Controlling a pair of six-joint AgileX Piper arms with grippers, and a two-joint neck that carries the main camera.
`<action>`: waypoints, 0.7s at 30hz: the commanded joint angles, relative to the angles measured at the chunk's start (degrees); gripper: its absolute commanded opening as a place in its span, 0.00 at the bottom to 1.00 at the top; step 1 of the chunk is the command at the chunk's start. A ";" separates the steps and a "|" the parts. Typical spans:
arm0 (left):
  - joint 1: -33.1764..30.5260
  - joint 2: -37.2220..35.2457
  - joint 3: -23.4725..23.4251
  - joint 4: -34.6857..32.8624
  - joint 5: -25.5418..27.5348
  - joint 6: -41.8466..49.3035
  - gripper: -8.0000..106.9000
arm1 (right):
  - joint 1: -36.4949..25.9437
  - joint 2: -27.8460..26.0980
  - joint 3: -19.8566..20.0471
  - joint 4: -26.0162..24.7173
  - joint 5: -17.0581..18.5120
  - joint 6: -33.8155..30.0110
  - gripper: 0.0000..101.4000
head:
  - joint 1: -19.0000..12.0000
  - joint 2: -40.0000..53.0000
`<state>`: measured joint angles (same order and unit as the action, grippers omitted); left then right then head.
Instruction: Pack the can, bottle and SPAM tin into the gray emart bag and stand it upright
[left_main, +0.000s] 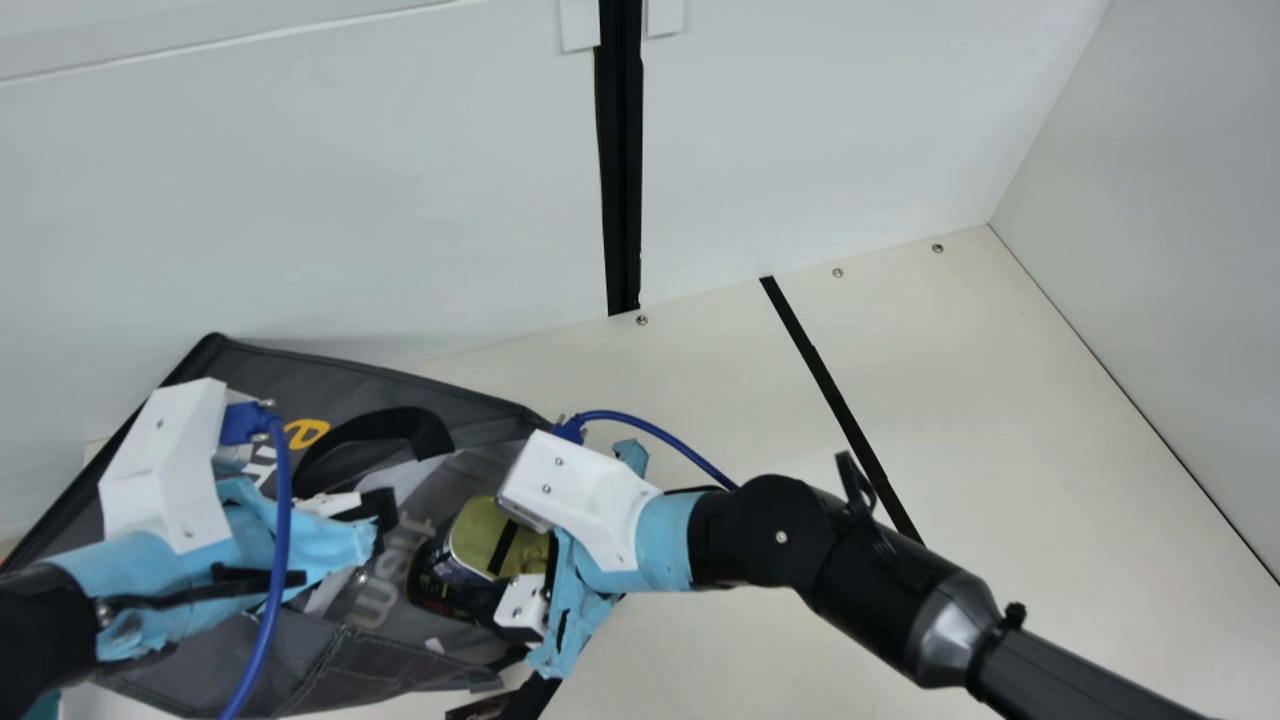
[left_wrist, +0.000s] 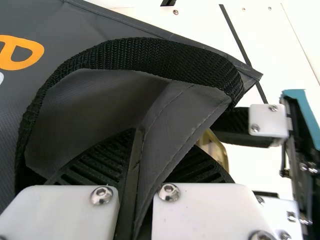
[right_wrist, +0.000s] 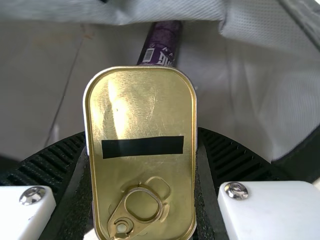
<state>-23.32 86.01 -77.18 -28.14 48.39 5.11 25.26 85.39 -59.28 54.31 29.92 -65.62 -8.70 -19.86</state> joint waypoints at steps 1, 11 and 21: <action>0.00 0.00 0.00 0.00 0.00 0.00 0.00 | 0.25 1.18 -0.64 0.14 -0.26 0.16 0.00 | -1.30 -0.14; 0.00 0.00 0.00 0.00 0.00 0.00 0.00 | 2.04 6.96 -4.75 0.36 -2.23 1.66 0.00 | -1.30 -0.14; 0.00 0.00 0.00 0.00 0.00 0.00 0.00 | 3.56 12.50 -9.63 -2.03 -3.58 5.33 0.00 | -1.30 -0.14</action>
<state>-23.32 86.01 -77.18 -28.14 48.39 5.11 28.78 97.46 -68.50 52.63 26.64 -60.57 -8.70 -19.95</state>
